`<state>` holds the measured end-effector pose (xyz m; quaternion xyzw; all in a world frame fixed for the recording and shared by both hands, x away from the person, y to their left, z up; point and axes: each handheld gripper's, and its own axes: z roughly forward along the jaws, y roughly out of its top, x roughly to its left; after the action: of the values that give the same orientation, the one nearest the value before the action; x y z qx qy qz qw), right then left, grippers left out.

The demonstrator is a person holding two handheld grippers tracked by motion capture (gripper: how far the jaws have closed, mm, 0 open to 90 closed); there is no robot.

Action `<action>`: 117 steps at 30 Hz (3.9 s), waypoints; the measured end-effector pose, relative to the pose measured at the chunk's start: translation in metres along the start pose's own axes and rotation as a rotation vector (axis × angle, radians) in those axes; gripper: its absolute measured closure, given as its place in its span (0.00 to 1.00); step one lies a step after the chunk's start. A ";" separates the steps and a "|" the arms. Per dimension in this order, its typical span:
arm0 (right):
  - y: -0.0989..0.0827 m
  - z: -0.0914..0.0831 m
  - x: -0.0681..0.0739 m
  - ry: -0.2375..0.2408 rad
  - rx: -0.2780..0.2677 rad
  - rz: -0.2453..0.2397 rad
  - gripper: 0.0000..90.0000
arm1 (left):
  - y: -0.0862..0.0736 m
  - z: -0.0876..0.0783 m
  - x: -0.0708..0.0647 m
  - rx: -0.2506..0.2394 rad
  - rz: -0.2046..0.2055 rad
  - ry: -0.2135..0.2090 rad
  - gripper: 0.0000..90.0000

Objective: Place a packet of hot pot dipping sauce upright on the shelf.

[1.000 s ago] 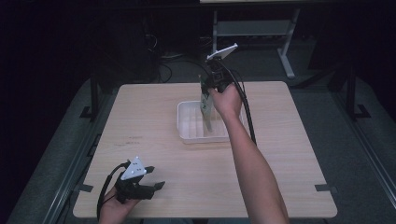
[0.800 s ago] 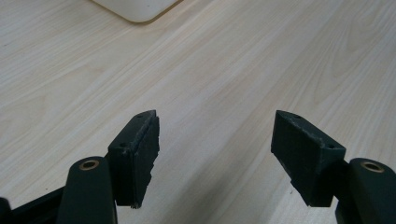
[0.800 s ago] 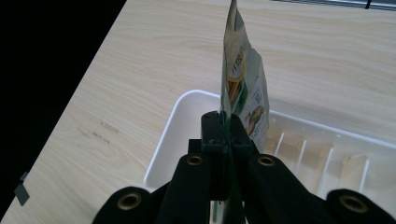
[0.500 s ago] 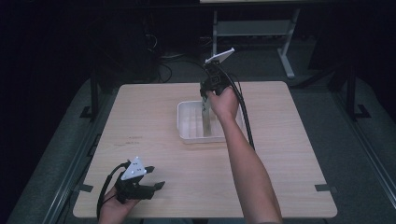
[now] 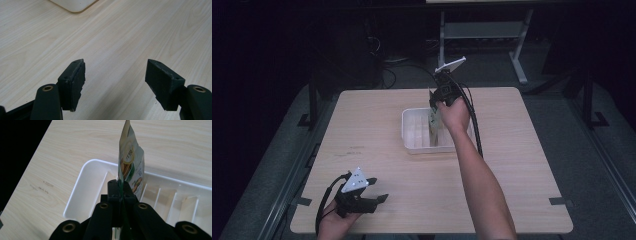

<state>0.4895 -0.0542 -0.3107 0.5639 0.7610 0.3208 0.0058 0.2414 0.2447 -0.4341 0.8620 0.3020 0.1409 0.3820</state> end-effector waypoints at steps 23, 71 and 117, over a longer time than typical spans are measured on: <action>-0.010 0.000 -0.005 0.018 0.025 -0.025 0.95 | 0.000 0.002 0.001 0.008 -0.006 0.011 0.35; -0.038 -0.044 -0.025 0.116 -0.021 -0.095 0.64 | -0.002 0.003 0.006 0.011 -0.040 0.008 0.34; -0.112 -0.078 -0.075 0.165 -0.058 -0.126 0.53 | -0.003 0.003 0.008 0.015 -0.059 0.028 0.34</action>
<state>0.3922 -0.1738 -0.3303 0.4862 0.7833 0.3869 -0.0206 0.2479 0.2493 -0.4385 0.8534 0.3338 0.1392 0.3754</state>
